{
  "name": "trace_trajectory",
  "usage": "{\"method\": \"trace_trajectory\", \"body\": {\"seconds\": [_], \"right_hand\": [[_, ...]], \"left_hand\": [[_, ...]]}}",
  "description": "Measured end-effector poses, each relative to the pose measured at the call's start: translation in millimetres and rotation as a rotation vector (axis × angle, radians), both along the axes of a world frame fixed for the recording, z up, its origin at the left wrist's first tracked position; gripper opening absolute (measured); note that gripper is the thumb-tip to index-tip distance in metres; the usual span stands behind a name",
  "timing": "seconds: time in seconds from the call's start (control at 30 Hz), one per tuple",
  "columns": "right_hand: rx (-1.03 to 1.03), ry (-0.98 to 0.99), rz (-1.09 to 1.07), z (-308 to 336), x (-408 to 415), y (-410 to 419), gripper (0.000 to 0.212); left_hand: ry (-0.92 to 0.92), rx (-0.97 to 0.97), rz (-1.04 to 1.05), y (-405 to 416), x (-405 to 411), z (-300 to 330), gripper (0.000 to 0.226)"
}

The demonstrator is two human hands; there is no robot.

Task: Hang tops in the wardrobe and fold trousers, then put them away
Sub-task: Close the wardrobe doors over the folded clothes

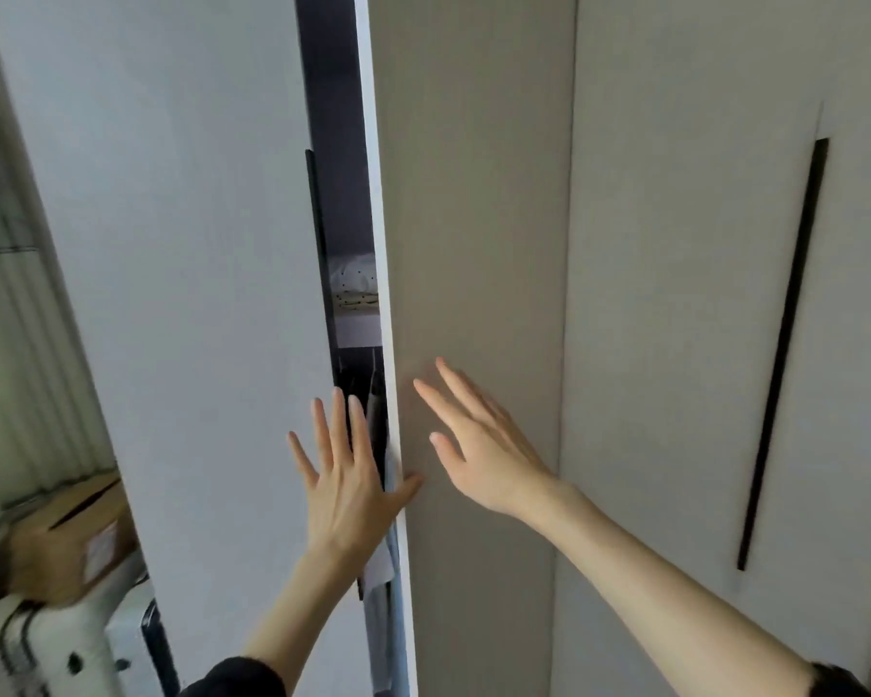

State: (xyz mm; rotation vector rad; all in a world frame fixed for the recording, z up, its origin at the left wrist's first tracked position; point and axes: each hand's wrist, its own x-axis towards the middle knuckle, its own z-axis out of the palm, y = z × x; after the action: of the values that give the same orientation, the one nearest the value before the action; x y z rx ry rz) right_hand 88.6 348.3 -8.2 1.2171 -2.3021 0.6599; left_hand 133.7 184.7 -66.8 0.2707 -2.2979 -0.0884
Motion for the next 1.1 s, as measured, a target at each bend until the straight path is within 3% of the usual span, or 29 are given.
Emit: {"method": "trace_trajectory", "body": {"seconds": [0.2, 0.47, 0.73, 0.87, 1.1], "right_hand": [[0.182, 0.247, -0.230, -5.9, -70.8, -71.7, 0.062], [0.138, 0.535, -0.324, -16.6, -161.6, -136.7, 0.086], [0.084, 0.625, -0.409, -24.4, -213.0, -172.1, 0.082], [0.066, 0.684, -0.435, -31.1, -231.3, -177.1, 0.066], [-0.041, 0.805, -0.438, -40.8, -257.9, -186.2, 0.062]], "left_hand": [[-0.052, 0.017, 0.108, -86.0, -49.2, 0.6, 0.119], [0.002, -0.284, 0.001, -172.8, -127.7, 22.9, 0.125], [0.093, -0.290, -0.007, -198.5, -181.4, 44.1, 0.128], [0.102, -0.274, -0.023, -206.3, -195.3, 47.4, 0.126], [0.124, -0.319, 0.003, -215.5, -206.0, 36.0, 0.107]]}}
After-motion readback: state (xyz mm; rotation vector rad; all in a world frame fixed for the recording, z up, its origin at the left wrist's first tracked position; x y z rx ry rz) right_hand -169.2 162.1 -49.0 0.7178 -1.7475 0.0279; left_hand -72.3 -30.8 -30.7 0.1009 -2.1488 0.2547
